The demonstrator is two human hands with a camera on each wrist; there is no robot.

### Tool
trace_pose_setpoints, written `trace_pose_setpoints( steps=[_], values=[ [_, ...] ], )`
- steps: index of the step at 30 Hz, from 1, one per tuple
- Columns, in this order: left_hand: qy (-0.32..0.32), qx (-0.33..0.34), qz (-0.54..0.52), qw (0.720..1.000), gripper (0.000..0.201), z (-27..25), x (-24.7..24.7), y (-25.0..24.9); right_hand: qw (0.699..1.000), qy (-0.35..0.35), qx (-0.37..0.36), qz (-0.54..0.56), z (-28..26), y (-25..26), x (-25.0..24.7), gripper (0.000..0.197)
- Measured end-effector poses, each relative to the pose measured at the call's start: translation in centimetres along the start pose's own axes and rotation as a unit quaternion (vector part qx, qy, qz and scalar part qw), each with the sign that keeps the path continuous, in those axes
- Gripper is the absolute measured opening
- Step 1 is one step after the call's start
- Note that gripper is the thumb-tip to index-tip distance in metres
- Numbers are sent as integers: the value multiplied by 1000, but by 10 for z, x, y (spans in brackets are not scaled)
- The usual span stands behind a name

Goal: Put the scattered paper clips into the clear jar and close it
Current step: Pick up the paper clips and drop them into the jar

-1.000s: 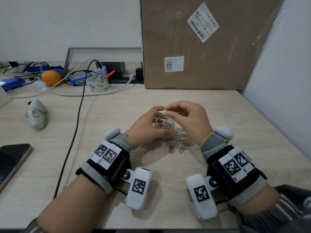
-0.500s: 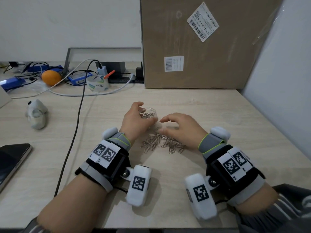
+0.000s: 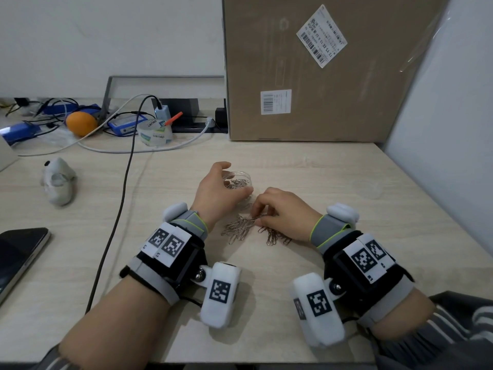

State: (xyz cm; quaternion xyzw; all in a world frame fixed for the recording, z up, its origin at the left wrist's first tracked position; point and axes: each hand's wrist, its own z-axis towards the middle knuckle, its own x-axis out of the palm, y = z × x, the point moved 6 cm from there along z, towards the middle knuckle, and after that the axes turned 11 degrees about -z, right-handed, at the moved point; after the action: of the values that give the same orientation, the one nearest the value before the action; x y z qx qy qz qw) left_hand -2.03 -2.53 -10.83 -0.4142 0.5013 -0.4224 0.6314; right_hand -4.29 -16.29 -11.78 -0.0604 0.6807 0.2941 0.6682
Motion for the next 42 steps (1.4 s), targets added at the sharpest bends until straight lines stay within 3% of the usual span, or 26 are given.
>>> trace_pose_setpoints(
  steps=[6,16,23,28,33,38,42],
  values=[
    [5,0,-3,1000,69,0,0,1,999,-38,17,-13,1,-4,-5,11],
    [17,-2,-10,1000,69,1,1,3,982,-129,135,10,-1,-25,-19,13],
    [44,-3,-14,999,69,1,4,4,928,-282,189,154,-9,-42,-40,9],
    [130,18,-3,991,72,-7,17,-5,882,-362,129,274,-17,-30,-55,11],
    [210,33,-19,977,75,-18,32,-9,898,-328,58,287,-14,-10,-52,11],
    [207,53,-18,977,68,-19,32,-11,932,-275,42,234,-11,-4,-43,9],
    [183,50,-9,982,76,-17,28,-10,943,-256,28,210,-12,-1,-43,7]
  ],
)
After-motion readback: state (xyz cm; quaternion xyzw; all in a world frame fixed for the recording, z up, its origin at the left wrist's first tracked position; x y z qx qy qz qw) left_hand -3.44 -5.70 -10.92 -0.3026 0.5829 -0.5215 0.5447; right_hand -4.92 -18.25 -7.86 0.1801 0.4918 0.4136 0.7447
